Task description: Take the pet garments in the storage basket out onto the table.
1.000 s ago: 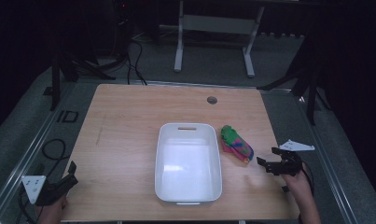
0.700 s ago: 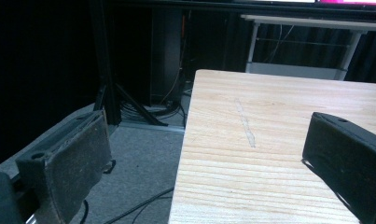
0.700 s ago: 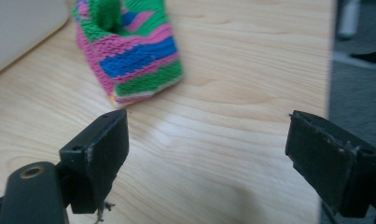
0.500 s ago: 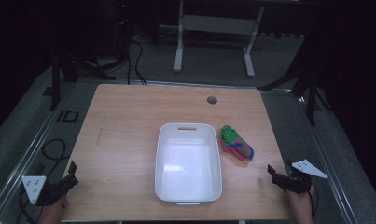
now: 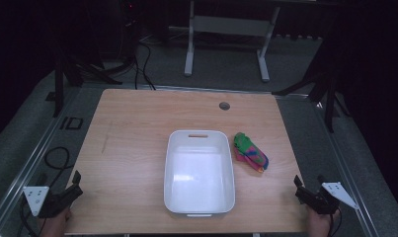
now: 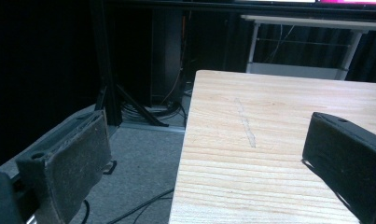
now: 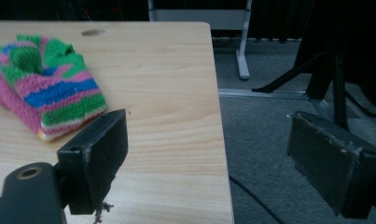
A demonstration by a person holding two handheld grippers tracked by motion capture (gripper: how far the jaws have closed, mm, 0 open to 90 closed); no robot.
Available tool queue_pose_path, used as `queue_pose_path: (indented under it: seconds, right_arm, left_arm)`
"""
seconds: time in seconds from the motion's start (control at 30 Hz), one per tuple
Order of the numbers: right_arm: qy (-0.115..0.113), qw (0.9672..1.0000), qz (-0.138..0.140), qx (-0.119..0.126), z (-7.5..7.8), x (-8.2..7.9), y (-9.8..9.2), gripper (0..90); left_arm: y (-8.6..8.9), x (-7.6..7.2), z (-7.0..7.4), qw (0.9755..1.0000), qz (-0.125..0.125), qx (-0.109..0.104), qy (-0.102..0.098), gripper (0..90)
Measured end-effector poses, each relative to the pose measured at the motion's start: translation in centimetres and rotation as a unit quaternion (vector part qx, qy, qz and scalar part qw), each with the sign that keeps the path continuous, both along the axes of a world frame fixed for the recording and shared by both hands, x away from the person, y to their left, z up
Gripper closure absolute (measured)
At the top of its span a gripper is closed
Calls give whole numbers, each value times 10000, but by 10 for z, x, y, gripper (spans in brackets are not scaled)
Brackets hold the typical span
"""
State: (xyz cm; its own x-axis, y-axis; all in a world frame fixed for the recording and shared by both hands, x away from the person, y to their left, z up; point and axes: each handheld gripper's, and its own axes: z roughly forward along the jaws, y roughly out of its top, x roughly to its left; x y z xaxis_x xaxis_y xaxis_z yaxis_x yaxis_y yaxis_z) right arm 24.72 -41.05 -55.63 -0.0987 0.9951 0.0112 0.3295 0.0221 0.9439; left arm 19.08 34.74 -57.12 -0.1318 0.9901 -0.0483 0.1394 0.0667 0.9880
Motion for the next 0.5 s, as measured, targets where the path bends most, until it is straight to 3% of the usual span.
queue_pose_path:
  seconds: [0.17, 0.5]
  right_arm:
    - [-191, 9996, -69, 183, 0, -3, -3, 130]
    - [-98, 9999, -6, 89, 0, -1, -1, 136]
  left_arm:
    - [0, 0, 0, 10000, 10, -12, -19, 14]
    - [0, 0, 0, 10000, -6, -32, -12, 14]
